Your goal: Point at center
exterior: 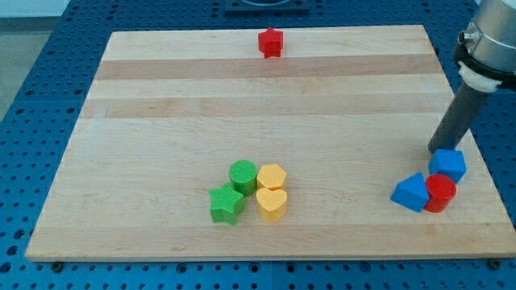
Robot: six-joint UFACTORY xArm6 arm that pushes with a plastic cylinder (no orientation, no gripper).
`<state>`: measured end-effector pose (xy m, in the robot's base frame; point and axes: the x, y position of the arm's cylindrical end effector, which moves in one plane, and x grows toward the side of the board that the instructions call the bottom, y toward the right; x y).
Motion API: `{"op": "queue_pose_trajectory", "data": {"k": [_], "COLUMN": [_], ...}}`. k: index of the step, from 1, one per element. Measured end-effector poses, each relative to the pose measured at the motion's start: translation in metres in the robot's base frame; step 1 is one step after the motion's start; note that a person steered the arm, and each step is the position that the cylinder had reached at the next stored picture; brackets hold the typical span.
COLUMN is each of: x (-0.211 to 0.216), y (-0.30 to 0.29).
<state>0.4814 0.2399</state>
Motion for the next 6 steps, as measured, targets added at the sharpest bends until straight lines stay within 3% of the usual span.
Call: {"op": "queue_pose_trajectory", "data": {"k": [2, 4, 6], "x": [-0.001, -0.056, -0.07], "y": [-0.001, -0.064, -0.101]}}
